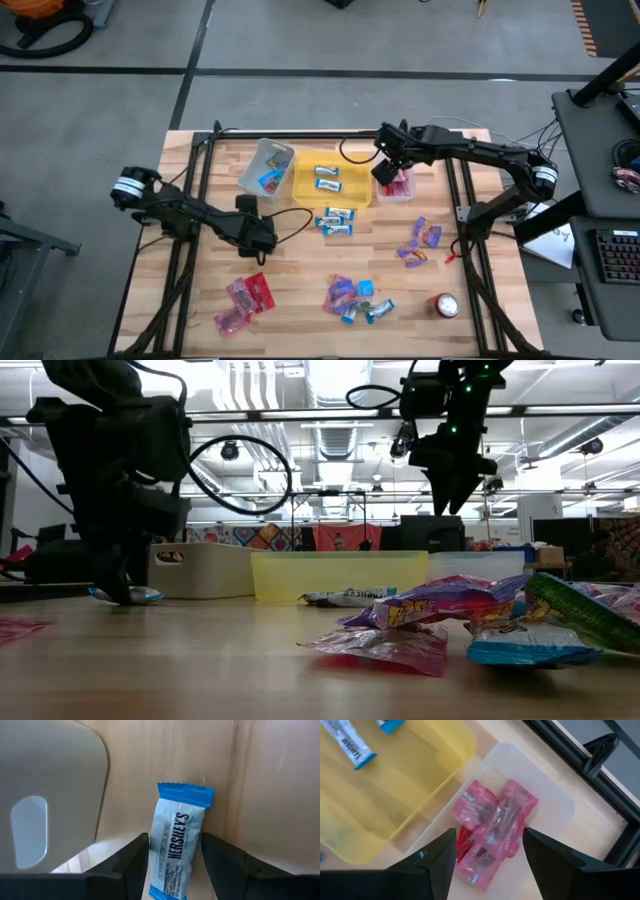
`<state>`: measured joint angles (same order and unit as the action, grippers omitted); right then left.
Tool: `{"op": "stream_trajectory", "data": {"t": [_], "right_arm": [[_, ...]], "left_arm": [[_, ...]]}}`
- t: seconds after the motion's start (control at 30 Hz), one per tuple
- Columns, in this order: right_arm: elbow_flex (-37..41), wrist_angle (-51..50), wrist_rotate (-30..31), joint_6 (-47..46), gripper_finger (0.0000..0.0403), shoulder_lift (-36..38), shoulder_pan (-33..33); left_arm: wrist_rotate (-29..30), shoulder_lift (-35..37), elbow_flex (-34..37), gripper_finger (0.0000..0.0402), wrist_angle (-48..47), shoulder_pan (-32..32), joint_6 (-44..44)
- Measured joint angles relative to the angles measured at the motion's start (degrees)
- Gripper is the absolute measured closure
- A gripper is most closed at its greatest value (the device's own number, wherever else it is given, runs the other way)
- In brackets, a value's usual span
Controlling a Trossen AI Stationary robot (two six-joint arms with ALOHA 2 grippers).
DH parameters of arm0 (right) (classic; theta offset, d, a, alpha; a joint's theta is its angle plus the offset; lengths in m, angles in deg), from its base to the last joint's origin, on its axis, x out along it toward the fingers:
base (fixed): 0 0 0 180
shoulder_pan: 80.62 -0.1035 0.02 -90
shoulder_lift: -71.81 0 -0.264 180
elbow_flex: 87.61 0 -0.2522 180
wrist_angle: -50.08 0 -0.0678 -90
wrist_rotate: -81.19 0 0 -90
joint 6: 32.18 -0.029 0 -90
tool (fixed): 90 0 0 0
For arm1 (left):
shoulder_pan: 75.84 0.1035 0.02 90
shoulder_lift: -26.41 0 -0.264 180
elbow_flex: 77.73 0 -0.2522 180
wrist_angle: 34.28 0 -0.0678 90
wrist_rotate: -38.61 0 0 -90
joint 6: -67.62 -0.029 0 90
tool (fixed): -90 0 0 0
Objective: Sort candy
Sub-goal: Put the white chocolate into the yellow bin
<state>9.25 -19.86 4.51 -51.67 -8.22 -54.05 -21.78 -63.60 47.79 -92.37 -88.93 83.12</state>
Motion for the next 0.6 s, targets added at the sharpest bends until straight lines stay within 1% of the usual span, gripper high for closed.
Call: {"op": "stream_trajectory", "data": {"t": [0.13,0.2,0.3,0.47,0.53,0.6], "right_arm": [[0.0,0.0,0.0,0.0,0.0182,0.0,-1.2],[0.0,0.0,0.0,0.0,0.0182,0.0,-1.7],[0.0,0.0,0.0,0.0,0.0182,0.0,-2.4],[0.0,0.0,0.0,0.0,0.0182,0.0,-3.8],[0.0,0.0,0.1,0.0,0.0182,0.0,-4.4],[0.0,0.0,0.1,0.0,0.0182,0.0,-4.9]], "left_arm": [[-0.1,-1.2,-0.2,0.0246,0.2,0.0,0.0],[-0.9,-1.2,-0.2,0.0259,0.4,0.0,-0.3],[-2.7,-0.6,-0.1,0.0294,0.9,0.1,-1.5],[-3.8,0.7,0.0,0.0376,1.7,0.1,-3.5],[-4.2,1.3,0.0,0.0391,1.9,0.1,-3.5],[-5.5,2.4,0.1,0.0388,2.2,0.1,-3.5]]}}
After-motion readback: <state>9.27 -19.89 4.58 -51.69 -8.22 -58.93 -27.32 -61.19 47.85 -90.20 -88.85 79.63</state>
